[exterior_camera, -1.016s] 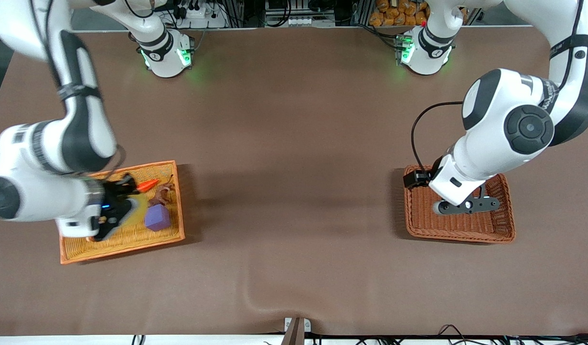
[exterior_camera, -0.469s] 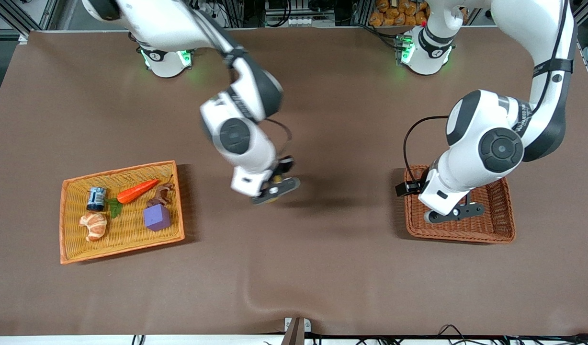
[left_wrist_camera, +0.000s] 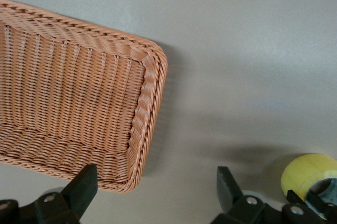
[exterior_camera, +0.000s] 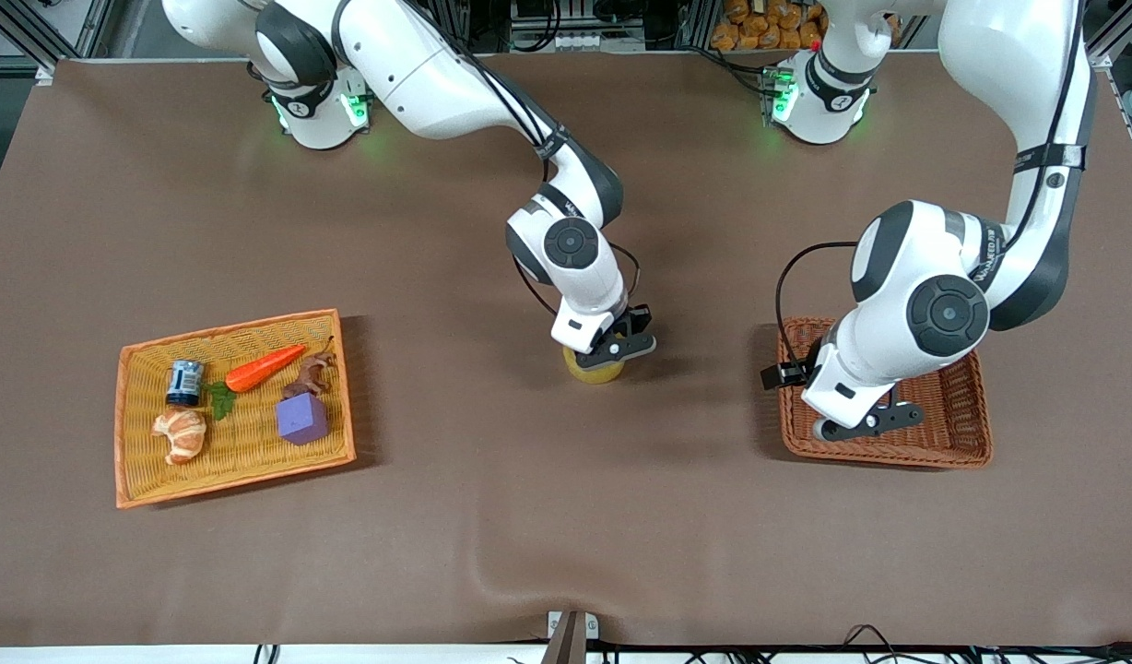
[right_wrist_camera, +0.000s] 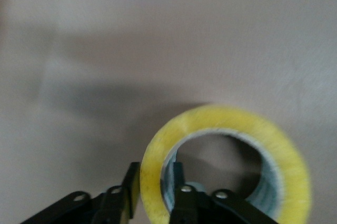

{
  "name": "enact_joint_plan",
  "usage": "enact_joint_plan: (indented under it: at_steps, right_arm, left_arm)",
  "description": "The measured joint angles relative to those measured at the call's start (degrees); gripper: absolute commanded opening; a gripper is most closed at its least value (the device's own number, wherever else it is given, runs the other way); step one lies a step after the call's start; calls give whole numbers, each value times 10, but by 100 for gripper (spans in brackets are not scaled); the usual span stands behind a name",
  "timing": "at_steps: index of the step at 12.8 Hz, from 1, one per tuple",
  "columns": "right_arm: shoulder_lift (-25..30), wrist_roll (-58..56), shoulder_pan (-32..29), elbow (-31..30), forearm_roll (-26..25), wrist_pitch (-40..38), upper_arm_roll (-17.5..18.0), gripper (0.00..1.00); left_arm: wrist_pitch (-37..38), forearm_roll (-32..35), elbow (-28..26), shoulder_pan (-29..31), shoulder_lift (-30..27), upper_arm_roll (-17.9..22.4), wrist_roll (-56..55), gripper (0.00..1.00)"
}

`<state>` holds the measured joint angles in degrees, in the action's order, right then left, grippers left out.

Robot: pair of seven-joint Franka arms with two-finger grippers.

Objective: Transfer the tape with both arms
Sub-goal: 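Set the tape on the table while the left gripper approaches, then grasp the tape with the left gripper while the right gripper withdraws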

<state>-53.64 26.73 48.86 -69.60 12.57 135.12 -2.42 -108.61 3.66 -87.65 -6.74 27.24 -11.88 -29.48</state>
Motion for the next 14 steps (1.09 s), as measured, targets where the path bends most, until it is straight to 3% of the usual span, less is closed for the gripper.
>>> enact_joint_plan:
  at_steps: [2,6,10,14]
  right_arm:
    - [32,2,-26,27,1,-78,-6,100]
    - [204,-105,-169,24,-5,-329,-14,100]
    - [360,-237,-282,-94,-70,-380,-24,100]
    - [467,-308,-406,-117,-80,-475,-26,100]
  left_arm:
    - [-18,0,-11,-1,0,-1,0,100]
    - [-75,0,-47,-35,0,-16,-36,100]
    - [-128,0,-56,-133,20,-22,-150,100]
    - [-217,0,-58,-203,87,-21,-217,100]
